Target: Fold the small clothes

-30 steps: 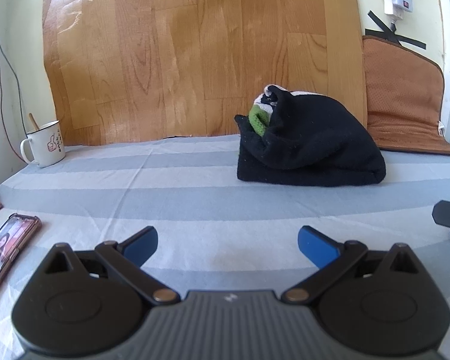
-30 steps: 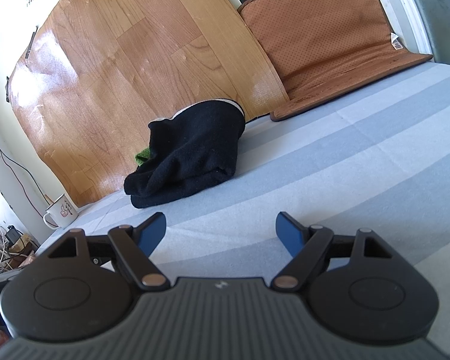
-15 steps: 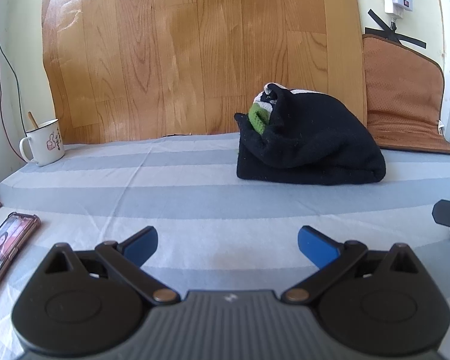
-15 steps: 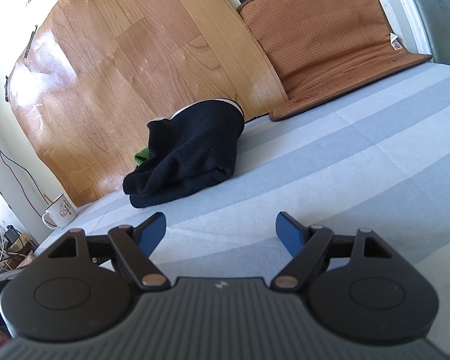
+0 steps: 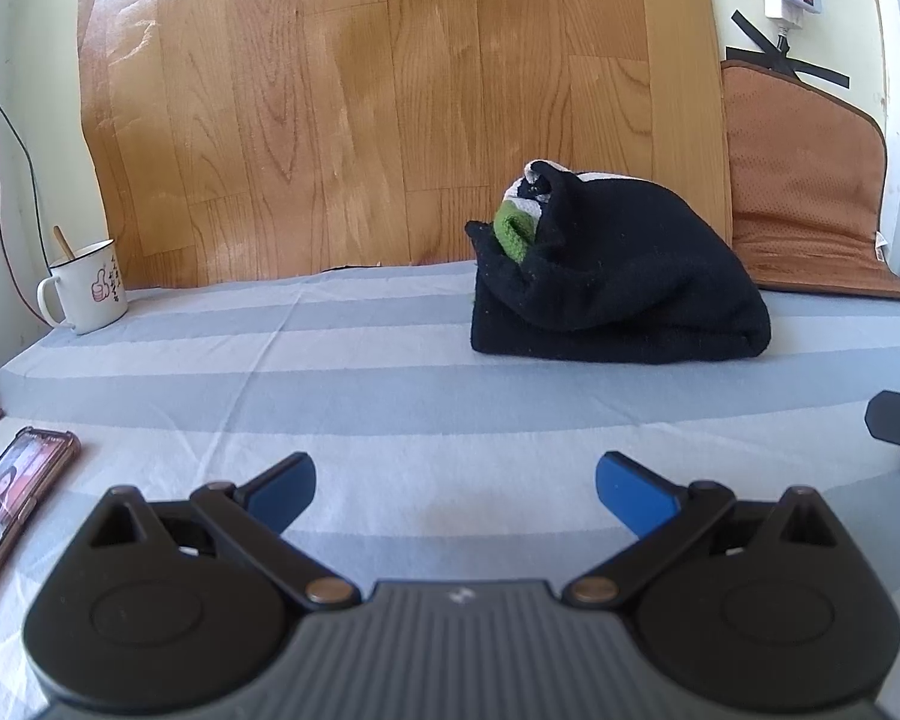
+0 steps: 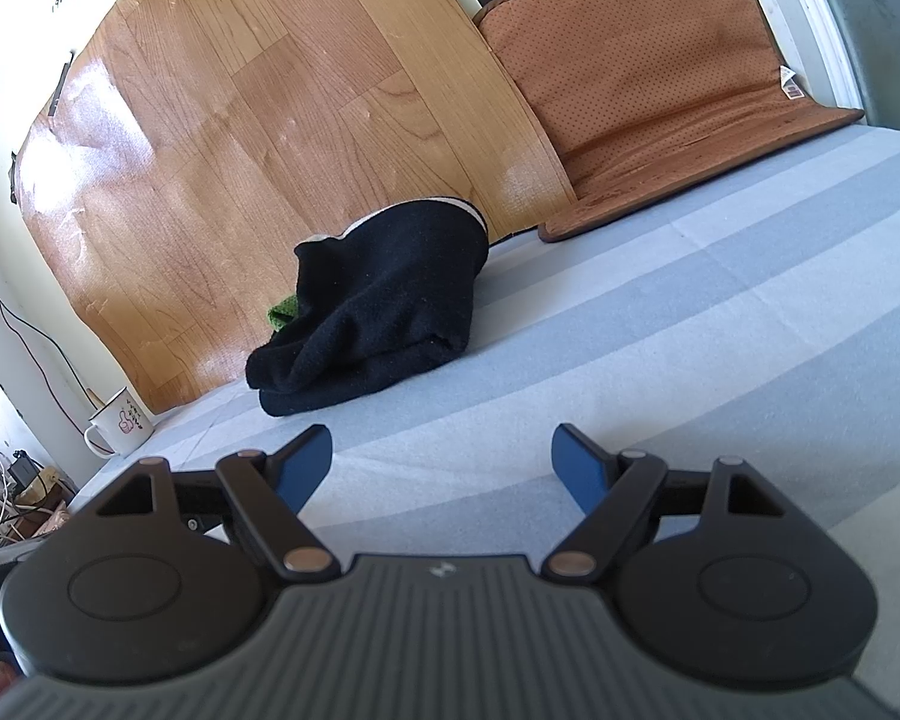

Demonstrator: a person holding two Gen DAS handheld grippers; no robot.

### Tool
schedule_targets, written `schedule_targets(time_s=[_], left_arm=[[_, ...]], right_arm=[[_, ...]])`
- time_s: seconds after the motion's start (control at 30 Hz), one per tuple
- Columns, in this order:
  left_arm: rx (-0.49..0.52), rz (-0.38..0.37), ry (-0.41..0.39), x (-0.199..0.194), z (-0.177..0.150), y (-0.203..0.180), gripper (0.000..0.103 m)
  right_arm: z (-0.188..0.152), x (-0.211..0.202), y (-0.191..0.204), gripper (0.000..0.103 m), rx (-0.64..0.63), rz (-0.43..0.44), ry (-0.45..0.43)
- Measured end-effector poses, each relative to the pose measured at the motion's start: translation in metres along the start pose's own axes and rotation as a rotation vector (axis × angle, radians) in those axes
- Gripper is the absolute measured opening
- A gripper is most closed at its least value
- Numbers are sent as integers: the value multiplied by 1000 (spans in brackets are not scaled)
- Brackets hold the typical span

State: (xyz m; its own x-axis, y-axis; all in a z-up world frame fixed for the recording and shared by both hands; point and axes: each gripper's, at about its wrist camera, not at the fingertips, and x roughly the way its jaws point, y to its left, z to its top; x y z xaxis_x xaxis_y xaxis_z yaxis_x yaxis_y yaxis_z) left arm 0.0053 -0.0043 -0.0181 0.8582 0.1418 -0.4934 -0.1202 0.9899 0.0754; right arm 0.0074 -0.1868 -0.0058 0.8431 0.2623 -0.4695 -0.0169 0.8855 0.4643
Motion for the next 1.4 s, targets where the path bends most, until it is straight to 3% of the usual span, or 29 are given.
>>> schedule_targets(time_s=[1.4], left_arm=[[-18, 16, 29, 5, 1, 5, 103]], right_arm=[[-1, 0, 0, 82, 0, -1, 1]])
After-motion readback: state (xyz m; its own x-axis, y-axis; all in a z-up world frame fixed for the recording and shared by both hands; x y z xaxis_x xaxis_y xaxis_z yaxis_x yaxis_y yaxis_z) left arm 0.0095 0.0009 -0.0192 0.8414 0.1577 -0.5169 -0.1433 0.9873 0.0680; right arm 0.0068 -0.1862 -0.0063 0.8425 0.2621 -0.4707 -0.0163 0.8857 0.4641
